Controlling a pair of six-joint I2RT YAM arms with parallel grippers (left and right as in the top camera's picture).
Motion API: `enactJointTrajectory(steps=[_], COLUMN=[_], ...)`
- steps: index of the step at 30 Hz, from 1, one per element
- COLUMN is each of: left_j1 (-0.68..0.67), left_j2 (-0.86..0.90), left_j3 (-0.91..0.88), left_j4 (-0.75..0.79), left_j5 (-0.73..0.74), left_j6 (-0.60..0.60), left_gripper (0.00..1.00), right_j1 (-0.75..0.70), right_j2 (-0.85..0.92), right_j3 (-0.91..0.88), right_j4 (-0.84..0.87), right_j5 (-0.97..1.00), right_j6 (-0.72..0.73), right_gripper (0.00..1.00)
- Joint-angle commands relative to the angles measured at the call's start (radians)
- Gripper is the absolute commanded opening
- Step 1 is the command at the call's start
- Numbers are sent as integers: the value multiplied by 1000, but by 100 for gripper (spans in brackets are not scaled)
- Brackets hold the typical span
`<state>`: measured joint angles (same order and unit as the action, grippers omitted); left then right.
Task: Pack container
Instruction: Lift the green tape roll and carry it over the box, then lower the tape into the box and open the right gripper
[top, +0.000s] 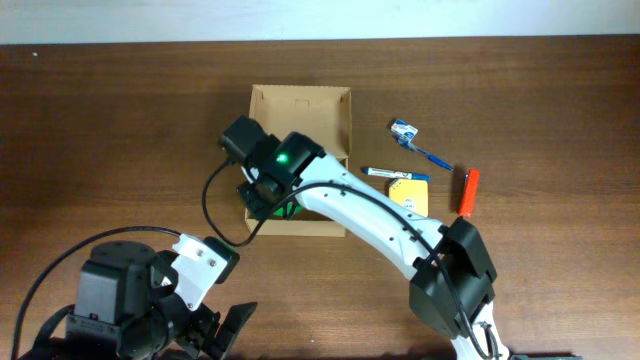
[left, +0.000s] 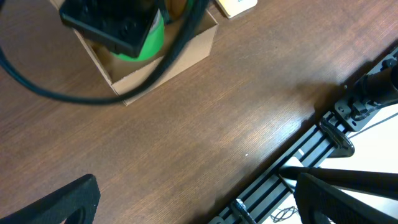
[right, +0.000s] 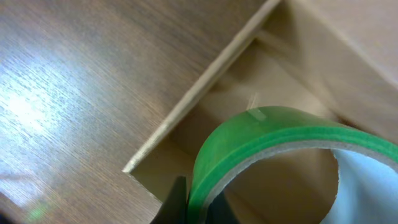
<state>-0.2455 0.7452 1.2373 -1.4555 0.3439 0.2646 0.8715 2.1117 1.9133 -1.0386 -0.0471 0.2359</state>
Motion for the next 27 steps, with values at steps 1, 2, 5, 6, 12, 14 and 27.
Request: enactJointTrajectory(steps=[1,2,5,6,12,14,27], left_j1=[0,0,0,0,0,0,0], left_j2=[0,0,0,0,-1,0,-1], left_j3=[11,11,11,11,11,11,11], left_j4=[0,0,0,0,0,0,0], left_j5=[18,18,18,18,18,18,18], left_j6=[-10,-10,-10,-10,-10,-10,-10], left_gripper=[100,100,100,100,100,100,100], right_j1=[16,17,18,19,19,19,16], right_j2=[6,6,6,6,6,6,0], right_j3=[-31,-36,-55,-59,-64,-64,-61], right_j4=[27,34,63,71,89,97,97], right_j5=[-5,-5,-5,-5,-5,-5,-4], right_j6=[5,4,5,5,5,5,4], right_gripper=[4,4,4,4,8,20,31])
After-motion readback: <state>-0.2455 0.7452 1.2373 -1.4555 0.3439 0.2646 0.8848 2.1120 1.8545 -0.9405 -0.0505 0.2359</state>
